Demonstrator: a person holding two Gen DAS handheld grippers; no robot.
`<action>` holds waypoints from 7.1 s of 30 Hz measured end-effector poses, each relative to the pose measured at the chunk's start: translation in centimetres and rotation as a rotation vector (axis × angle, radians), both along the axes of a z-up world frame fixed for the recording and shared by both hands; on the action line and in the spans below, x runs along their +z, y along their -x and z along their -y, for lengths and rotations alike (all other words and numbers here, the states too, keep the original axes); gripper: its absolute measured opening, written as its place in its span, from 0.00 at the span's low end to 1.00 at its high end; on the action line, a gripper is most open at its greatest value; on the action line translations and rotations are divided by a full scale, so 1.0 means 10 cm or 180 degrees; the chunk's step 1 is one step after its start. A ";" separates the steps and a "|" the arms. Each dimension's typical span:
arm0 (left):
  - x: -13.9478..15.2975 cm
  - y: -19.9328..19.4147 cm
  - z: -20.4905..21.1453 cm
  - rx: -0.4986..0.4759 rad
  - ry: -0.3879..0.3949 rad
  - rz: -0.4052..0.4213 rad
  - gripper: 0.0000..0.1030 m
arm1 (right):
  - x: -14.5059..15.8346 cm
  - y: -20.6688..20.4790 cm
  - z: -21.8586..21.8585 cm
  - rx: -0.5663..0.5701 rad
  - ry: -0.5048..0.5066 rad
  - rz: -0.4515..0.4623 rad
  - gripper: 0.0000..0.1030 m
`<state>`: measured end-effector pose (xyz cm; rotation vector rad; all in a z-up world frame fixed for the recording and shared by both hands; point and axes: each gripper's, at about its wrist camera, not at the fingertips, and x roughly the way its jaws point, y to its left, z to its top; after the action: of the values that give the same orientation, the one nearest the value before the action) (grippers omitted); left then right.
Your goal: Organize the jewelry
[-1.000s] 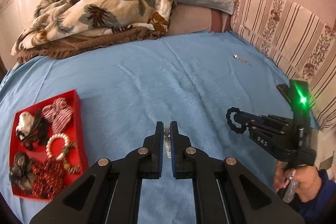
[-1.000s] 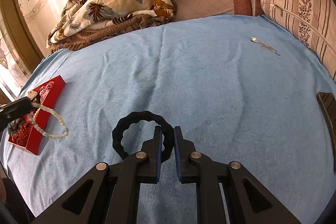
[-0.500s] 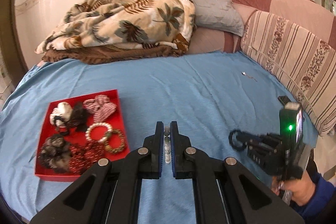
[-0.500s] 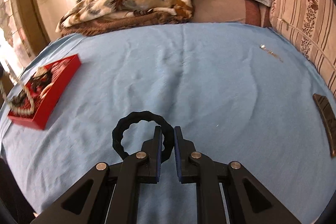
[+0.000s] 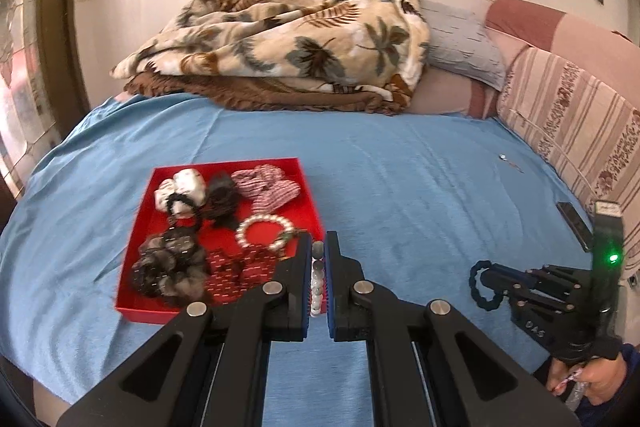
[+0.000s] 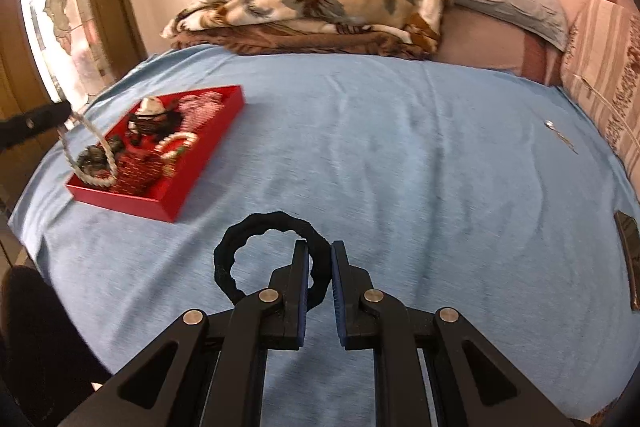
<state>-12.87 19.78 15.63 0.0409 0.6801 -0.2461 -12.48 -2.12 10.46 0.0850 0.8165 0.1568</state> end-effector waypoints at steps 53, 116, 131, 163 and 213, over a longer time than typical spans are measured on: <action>-0.40 -1.54 -0.97 -0.0237 0.0742 -0.0543 0.06 | 0.26 -1.03 -1.64 0.0637 -0.0018 -0.0159 0.12; -0.67 -1.48 -0.96 0.0138 0.0106 -0.0700 0.42 | -0.20 -2.38 -1.78 0.0373 -0.0169 -0.0694 0.40; -0.47 -1.26 -0.95 0.0065 0.0151 -0.0375 0.54 | 0.19 -2.18 -1.47 0.0223 -0.0394 -0.0448 0.40; 0.05 0.75 -0.65 0.1585 -0.0262 0.0927 1.00 | 0.24 -0.03 -0.81 0.0028 -0.0080 0.0126 0.70; -0.52 0.51 -0.38 0.1162 -0.0324 -0.0193 1.00 | 0.01 0.21 -0.88 -0.0147 0.0285 0.0038 0.82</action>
<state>-17.94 23.61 10.42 0.0060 0.7466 0.1388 -14.61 6.69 10.51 0.0185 0.8079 0.0770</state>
